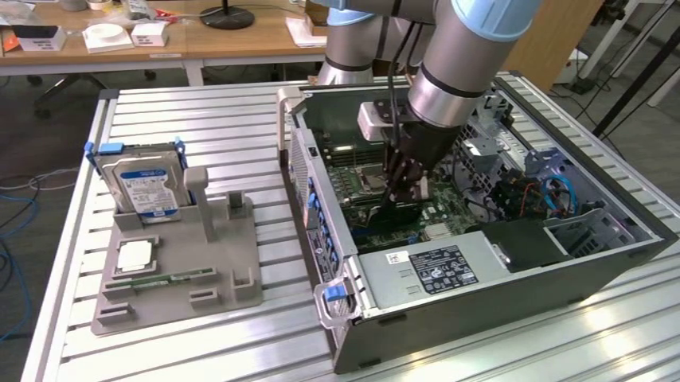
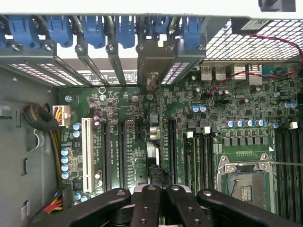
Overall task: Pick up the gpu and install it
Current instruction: 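Insert the gpu into the slot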
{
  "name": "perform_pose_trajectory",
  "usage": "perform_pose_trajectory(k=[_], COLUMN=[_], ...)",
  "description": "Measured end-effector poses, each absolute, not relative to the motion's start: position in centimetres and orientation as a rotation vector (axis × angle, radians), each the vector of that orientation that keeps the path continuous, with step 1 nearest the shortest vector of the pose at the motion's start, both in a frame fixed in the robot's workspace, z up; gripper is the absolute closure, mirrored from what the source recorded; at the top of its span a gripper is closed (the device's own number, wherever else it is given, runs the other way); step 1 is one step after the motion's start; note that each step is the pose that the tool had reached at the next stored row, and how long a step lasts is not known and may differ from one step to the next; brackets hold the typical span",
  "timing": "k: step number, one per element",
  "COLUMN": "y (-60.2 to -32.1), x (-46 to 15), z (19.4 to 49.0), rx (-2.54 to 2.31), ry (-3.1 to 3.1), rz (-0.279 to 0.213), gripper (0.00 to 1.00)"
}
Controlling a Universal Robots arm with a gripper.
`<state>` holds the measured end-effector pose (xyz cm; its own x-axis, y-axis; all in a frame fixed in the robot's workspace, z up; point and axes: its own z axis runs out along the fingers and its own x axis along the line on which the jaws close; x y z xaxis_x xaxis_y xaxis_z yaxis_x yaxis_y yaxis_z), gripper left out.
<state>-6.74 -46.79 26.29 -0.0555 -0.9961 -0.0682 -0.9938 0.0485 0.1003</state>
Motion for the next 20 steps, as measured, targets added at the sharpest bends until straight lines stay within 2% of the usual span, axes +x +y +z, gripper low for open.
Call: perform_pose_trajectory(k=[12, 20], y=[-46.6, -46.7], x=[-6.7, -6.8], z=[25.9, 27.9], rx=[2.144, 2.145], ry=[-2.259, -2.261], rz=[-0.185, -0.187], gripper=[0.89, 0.89])
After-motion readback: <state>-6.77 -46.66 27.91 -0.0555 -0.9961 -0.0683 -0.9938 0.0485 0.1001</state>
